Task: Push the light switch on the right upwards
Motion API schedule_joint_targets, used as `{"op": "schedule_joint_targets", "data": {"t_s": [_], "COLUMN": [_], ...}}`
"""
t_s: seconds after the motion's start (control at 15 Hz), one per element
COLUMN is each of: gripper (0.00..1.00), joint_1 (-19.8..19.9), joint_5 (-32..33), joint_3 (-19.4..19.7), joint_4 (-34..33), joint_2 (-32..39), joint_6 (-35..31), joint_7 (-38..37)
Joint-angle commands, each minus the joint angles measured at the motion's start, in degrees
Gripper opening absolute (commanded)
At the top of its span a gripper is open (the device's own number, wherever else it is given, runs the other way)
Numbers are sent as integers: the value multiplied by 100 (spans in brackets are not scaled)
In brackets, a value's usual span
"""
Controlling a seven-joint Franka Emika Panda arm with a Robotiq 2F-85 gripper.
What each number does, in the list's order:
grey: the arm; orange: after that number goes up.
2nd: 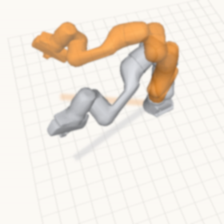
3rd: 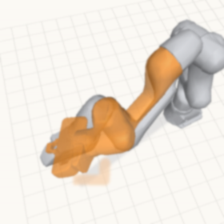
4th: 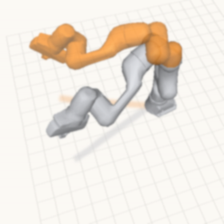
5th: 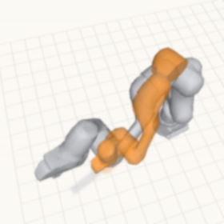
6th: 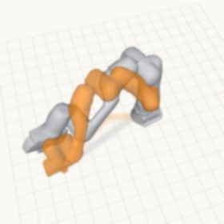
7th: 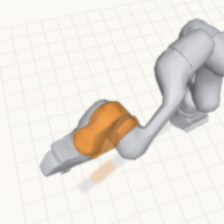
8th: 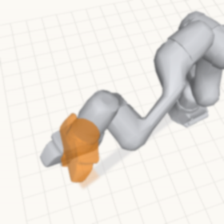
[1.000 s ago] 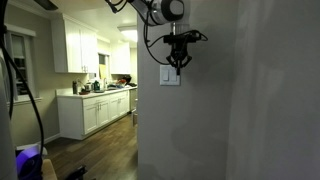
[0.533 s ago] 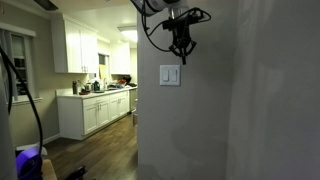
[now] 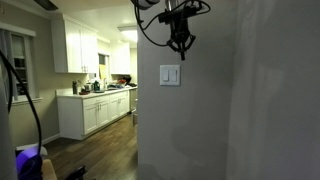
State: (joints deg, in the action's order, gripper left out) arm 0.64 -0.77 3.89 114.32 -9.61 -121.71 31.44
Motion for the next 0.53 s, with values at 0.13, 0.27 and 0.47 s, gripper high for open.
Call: {"op": "schedule_joint_targets", "data": {"t_s": [0.13,0.27,0.47], "gripper": [1,1,1], "joint_1": [-27,-29,-29], "joint_5": [6,6,6], "joint_3": [33,32,32], "joint_4": [23,31,31], "joint_2": [4,4,4], "joint_6": [19,19,19], "joint_7": [-5,-5,-5]}}
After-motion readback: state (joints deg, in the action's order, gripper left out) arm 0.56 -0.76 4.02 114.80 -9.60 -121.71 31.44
